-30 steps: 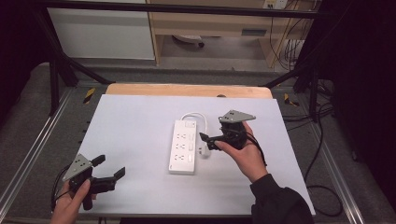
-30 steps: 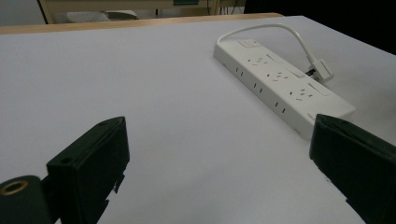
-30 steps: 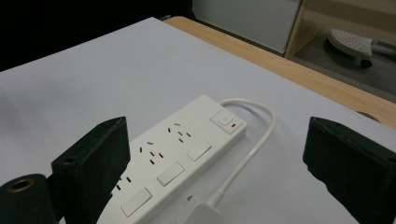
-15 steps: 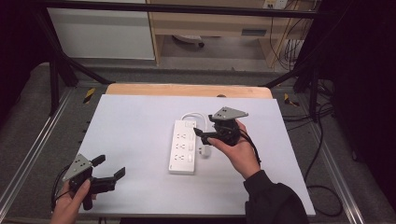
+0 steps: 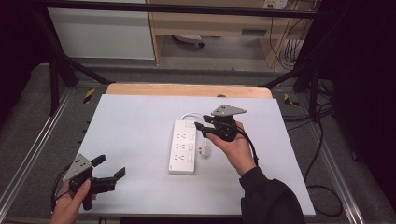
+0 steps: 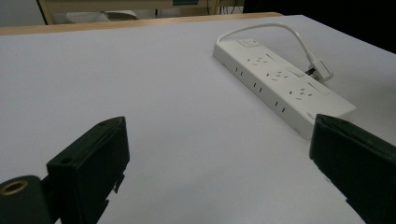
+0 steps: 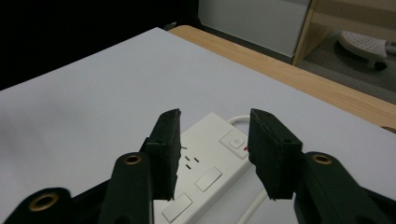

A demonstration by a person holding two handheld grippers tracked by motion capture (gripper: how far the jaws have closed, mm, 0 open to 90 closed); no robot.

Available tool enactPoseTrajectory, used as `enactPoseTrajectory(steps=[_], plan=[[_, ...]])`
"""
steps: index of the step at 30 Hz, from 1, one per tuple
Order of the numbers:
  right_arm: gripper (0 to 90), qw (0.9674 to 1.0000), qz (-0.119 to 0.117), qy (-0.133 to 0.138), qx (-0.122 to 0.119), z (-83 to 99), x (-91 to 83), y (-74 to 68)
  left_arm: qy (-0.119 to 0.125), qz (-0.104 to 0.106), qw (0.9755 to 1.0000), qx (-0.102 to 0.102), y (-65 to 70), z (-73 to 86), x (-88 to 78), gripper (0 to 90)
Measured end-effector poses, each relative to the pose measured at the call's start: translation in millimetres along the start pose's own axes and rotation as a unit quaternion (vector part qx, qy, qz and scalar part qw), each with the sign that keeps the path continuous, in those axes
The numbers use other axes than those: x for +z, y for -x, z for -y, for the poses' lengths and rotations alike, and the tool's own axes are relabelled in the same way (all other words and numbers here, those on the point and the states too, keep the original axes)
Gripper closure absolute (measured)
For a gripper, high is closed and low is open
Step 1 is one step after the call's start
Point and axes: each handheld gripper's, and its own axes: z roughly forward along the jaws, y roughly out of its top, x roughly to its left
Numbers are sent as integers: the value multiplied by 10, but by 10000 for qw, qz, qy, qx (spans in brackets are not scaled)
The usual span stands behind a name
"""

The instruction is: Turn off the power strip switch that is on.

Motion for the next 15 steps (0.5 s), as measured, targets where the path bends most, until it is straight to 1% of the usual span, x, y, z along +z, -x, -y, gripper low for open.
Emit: enactPoseTrajectory(steps=[3, 4, 5, 6, 7, 8, 13, 15], plan=[[648, 10000, -12, 27, 24, 8, 27, 11, 9, 7, 10000, -3, 0, 0, 1, 48], [695, 10000, 8, 50, -20, 11, 43, 11, 13, 14, 10000, 3, 0, 0, 0, 48], [713, 10000, 38, 64, -34, 13, 52, 6, 17, 18, 10000, 15, 0, -1, -1, 48], [713, 10000, 38, 64, -34, 13, 52, 6, 10, 25, 10000, 37, -2, -3, -3, 48], [752, 9999, 44, 86, -78, 17, 71, 1, 5, 29, 10000, 30, 0, -2, -2, 48], [752, 9999, 44, 86, -78, 17, 71, 1, 8, 27, 10000, 23, 1, -2, -1, 48], [834, 9998, 51, 108, -149, 35, 129, -35, 13, 14, 10000, 24, -1, -2, -2, 48], [845, 9998, 39, 100, -153, 39, 138, -42, 9, 17, 10000, 13, 0, -1, -1, 48]])
